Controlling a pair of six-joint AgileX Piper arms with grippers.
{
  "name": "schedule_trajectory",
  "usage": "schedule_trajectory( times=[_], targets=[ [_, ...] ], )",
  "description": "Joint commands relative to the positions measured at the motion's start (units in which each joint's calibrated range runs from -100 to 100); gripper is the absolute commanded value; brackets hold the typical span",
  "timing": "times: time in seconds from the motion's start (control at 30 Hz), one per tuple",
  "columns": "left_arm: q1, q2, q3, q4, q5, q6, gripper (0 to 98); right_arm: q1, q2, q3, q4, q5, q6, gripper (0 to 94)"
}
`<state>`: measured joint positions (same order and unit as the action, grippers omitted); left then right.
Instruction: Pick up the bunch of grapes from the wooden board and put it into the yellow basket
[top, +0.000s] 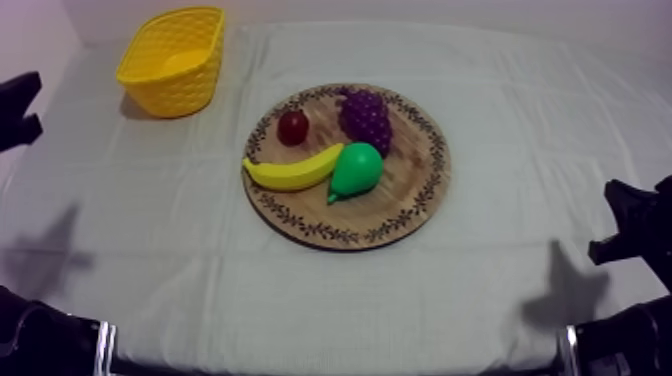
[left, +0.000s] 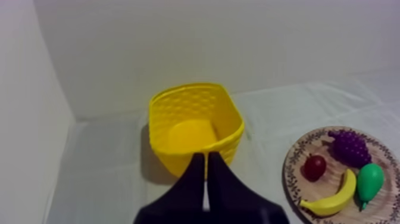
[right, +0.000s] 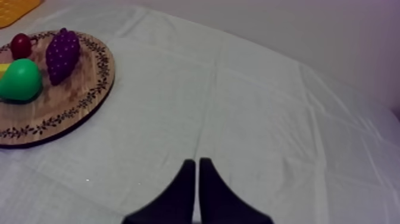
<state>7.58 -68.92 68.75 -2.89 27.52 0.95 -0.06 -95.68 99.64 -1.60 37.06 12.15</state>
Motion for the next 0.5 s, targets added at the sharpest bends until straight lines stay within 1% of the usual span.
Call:
schedule_trajectory(
  times=[0.0,0.2,0.47],
  targets=[
    [0.68,2.69,-2.57,-0.03,0.12,-0.02,0.0,-0.02,0.0,0.03,0.01,0.04,-0.01,0.5],
    [3.59,8.28,-7.03,-1.54,0.14,1.51,0.0,-0.02,0.0,0.03,0.01,0.04,-0.01,0.5],
    [7.74,14.74,-11.27,-2.39,0.2,2.67,0.0,-0.02,0.0,0.03,0.01,0.04,-0.01,0.5]
  ],
)
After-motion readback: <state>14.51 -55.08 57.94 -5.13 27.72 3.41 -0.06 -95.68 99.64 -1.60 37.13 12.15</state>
